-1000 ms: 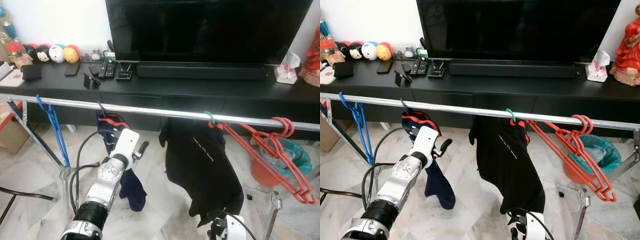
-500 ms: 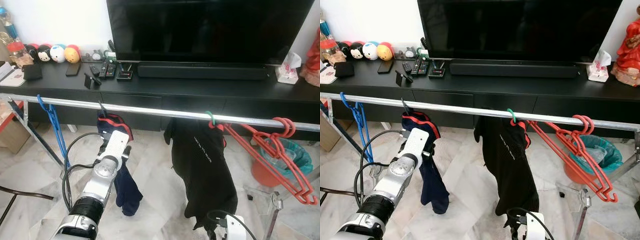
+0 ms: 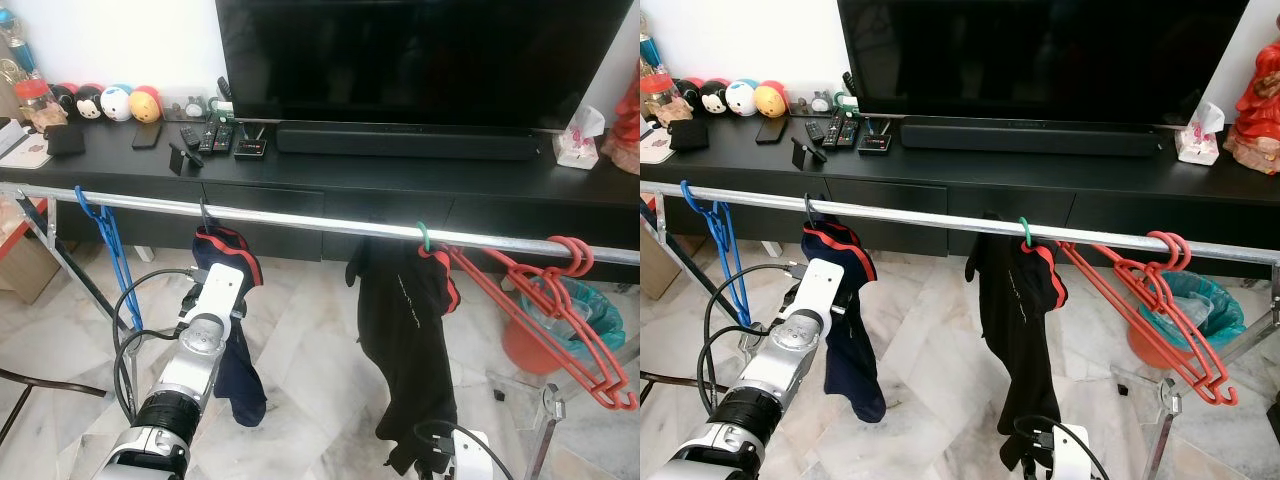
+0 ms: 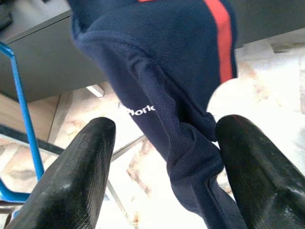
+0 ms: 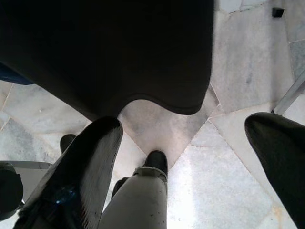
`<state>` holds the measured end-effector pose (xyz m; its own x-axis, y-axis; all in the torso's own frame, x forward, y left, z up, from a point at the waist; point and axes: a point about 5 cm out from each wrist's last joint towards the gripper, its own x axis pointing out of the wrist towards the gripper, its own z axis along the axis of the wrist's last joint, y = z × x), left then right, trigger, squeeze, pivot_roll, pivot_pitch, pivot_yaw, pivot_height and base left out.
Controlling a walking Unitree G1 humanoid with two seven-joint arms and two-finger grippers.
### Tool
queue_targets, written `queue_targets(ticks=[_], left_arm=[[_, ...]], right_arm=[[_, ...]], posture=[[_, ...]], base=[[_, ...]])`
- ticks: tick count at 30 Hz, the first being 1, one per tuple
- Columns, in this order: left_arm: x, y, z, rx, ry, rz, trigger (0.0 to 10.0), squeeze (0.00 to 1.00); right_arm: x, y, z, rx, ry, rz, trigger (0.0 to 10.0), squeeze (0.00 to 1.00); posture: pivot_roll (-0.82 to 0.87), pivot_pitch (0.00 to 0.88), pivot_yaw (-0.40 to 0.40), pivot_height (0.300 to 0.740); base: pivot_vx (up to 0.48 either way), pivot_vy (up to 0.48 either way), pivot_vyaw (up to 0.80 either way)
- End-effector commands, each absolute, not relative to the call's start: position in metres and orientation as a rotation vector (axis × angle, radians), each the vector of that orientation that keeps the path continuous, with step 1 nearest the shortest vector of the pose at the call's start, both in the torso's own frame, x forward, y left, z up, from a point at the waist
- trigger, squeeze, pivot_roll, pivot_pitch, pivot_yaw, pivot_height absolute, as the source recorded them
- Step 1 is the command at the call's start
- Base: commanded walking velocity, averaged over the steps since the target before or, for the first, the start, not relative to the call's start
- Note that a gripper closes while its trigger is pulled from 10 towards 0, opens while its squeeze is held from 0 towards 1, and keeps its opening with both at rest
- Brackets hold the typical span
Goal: Hang hanger
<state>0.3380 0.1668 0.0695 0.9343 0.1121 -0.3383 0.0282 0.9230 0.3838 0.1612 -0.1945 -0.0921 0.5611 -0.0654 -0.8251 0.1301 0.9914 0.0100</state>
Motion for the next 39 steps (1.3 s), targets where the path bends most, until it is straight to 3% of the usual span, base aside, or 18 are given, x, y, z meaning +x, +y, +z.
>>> queue_targets(ticks=[1, 2, 8, 25, 39], left_arm=[[0.341, 0.168, 0.072, 0.356, 0.359, 0.049, 10.0, 0.00], [0.343, 0.159, 0.076, 0.260, 0.317, -0.003, 10.0, 0.00], [0.346, 0.145, 0.079, 0.137, 0.304, -0.055, 10.0, 0.00], [0.359, 0.166, 0.082, 0.265, 0.342, 0.100, 10.0, 0.00], [0.367, 0.152, 0.085, 0.180, 0.320, 0.069, 10.0, 0.00]], right_arm=[[0.162, -0.195, -0.092, 0.073, 0.975, -0.114, 10.0, 0.00], [0.162, -0.195, -0.092, 0.073, 0.975, -0.114, 10.0, 0.00], [0.162, -0.195, -0.092, 0.072, 0.974, -0.112, 10.0, 0.00], [0.162, -0.195, -0.092, 0.080, 0.972, -0.113, 10.0, 0.00], [0.161, -0.196, -0.092, 0.082, 0.972, -0.114, 10.0, 0.00]], posture=[[-0.02, 0.000, -0.012, 0.740], [-0.02, 0.000, -0.014, 0.740], [-0.03, 0.000, -0.013, 0.740], [-0.04, 0.000, -0.015, 0.740], [-0.05, 0.000, -0.021, 0.740]], base=[[0.000, 0.000, 0.00], [0.000, 0.000, 0.00], [0.000, 0.000, 0.00], [0.000, 0.000, 0.00], [0.000, 0.000, 0.00]])
